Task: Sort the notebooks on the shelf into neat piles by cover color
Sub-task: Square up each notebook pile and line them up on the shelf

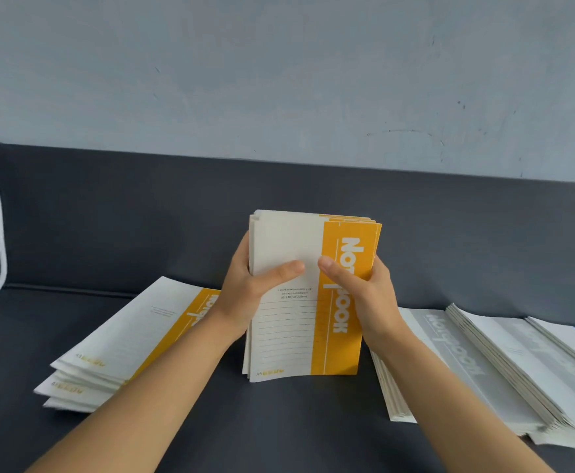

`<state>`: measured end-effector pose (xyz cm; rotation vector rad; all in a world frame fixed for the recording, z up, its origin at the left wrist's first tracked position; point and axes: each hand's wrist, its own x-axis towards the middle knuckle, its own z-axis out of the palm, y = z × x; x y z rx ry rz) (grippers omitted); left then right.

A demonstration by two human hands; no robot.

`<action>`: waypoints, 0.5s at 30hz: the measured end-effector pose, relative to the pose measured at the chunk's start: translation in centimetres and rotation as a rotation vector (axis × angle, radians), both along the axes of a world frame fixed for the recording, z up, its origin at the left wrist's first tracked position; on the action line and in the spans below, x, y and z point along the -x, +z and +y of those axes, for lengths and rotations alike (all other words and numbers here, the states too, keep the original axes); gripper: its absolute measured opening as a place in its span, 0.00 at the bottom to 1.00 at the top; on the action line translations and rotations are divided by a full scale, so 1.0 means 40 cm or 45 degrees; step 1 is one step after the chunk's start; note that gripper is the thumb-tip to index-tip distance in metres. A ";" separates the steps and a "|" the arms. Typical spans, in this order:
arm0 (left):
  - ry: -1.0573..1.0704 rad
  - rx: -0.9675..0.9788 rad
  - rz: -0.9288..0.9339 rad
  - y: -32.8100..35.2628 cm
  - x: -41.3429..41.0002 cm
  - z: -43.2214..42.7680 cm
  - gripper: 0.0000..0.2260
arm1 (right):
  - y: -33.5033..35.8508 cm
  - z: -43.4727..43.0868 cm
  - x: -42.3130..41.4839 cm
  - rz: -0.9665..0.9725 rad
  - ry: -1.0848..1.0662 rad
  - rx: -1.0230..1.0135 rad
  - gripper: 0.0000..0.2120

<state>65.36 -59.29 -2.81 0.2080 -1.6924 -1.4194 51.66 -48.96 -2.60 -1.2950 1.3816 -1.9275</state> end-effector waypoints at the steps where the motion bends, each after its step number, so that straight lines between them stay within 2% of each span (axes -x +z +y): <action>1: 0.009 -0.008 0.001 0.002 -0.003 -0.003 0.34 | 0.003 0.000 0.003 -0.005 0.013 0.000 0.21; 8: 0.021 -0.050 0.051 -0.002 0.004 0.007 0.37 | 0.004 0.003 -0.008 0.075 -0.120 0.076 0.27; 15: 0.066 0.008 0.028 -0.006 0.022 0.003 0.40 | 0.004 0.000 -0.002 0.125 -0.118 0.033 0.31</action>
